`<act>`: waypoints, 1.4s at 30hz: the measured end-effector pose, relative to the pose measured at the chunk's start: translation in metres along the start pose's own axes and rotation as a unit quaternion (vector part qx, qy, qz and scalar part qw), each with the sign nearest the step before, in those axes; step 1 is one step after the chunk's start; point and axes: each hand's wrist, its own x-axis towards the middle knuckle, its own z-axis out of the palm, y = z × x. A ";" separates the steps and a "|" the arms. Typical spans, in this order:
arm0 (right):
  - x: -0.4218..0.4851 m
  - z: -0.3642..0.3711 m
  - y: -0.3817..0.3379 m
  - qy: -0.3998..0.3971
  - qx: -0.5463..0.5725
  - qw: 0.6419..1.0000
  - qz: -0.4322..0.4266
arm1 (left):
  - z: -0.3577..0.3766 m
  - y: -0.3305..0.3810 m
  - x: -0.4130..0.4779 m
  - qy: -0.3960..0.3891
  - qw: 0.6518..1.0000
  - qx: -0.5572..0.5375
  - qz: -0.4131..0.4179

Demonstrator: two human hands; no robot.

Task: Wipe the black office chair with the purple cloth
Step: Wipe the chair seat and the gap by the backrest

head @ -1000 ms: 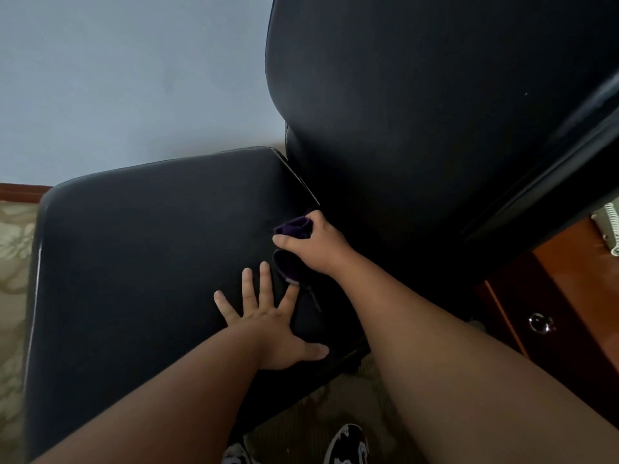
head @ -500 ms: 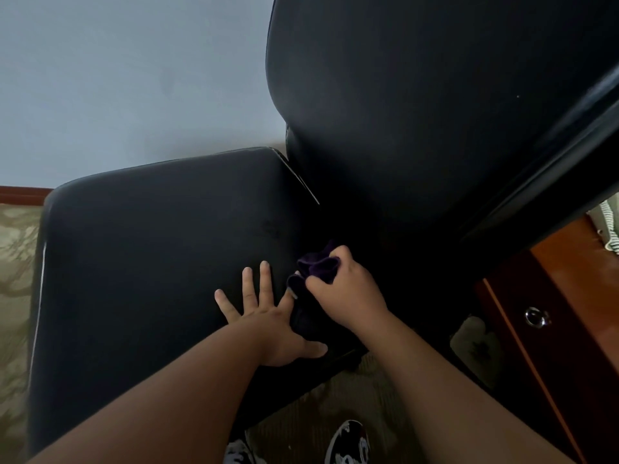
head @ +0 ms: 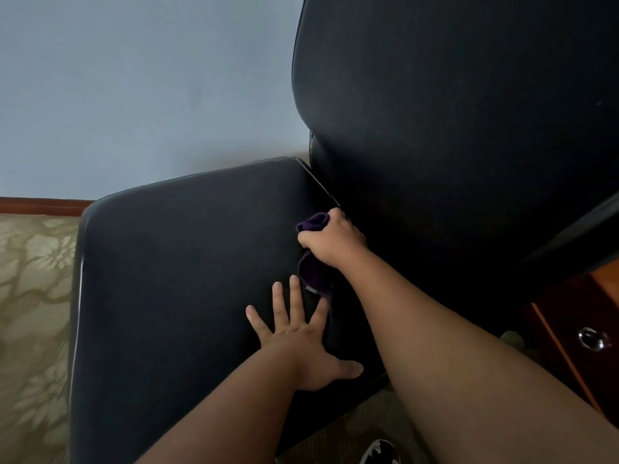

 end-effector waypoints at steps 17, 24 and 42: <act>-0.080 -0.018 0.059 0.007 -0.095 0.995 -0.028 | -0.002 0.001 -0.001 0.018 1.000 0.008 -0.024; -0.149 -0.028 0.098 -0.006 -0.108 0.994 -0.027 | -0.003 0.002 -0.010 0.027 0.999 -0.015 -0.010; -0.029 -0.018 0.031 -0.046 -0.005 0.998 -0.048 | 0.000 0.004 0.003 0.009 1.000 -0.015 -0.025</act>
